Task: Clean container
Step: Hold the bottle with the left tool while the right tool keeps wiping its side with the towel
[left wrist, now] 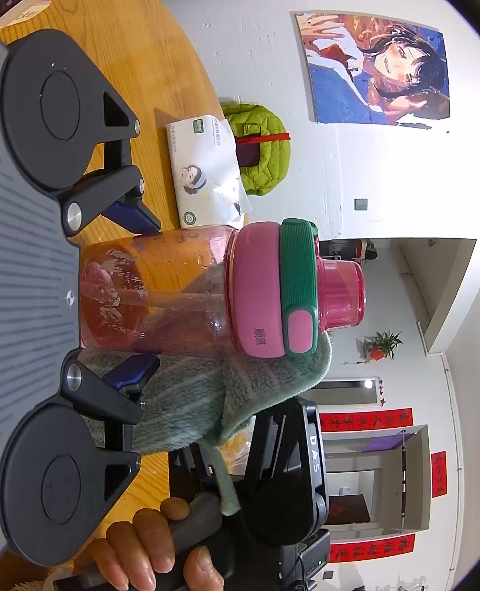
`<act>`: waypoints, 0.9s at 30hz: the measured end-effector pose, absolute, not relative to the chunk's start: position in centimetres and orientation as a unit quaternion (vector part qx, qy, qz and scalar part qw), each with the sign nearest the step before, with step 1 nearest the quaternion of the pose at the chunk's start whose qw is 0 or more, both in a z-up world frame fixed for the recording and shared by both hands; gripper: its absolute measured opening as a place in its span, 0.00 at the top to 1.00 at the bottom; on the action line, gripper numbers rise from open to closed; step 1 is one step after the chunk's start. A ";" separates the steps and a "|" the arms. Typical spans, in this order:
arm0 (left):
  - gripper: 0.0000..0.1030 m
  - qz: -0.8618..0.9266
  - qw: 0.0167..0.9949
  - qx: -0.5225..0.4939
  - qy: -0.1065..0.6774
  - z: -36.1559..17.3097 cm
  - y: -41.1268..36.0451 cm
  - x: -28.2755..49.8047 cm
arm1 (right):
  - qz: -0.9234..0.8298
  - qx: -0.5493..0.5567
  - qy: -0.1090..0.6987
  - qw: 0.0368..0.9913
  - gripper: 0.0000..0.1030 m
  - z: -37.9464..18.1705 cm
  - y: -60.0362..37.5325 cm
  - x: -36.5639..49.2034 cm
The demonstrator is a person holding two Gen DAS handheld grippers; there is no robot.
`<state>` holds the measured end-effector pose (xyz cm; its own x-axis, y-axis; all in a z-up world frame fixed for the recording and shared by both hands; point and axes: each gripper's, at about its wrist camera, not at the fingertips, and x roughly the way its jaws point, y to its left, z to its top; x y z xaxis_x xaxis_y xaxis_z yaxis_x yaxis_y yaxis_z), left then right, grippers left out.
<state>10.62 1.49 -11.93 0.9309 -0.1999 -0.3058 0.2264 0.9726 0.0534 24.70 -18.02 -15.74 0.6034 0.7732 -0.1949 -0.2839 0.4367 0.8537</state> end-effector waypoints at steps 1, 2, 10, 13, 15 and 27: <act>0.32 -0.109 0.981 0.044 0.151 -11.9 1.5 10.7 | 0.323 0.404 0.310 0.798 0.54 -16.0 -17.7 24.9; 0.32 -0.110 0.981 0.044 0.152 -11.9 1.5 10.7 | 0.307 0.384 0.332 0.805 0.54 -16.2 -17.2 25.2; 0.32 -0.111 0.981 0.045 0.151 -12.0 1.5 10.7 | 0.306 0.368 0.317 0.819 0.56 -15.5 -17.2 24.9; 0.32 -0.111 0.981 0.046 0.152 -11.9 1.7 10.6 | 0.329 0.401 0.284 0.807 0.55 -15.2 -17.9 24.6; 0.32 -0.111 0.981 0.046 0.152 -11.9 1.7 10.7 | 0.321 0.389 0.302 0.809 0.55 -15.5 -17.5 25.0; 0.25 -0.122 0.980 0.025 0.155 -12.0 2.9 10.9 | 0.201 0.177 0.299 0.916 0.57 -13.0 -15.6 22.9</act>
<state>10.87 2.90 -12.00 0.9221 -0.2309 -0.3105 0.2467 0.9690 0.0120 22.93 -15.56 -13.00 0.7407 0.4743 -0.4759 -0.2626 0.8563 0.4447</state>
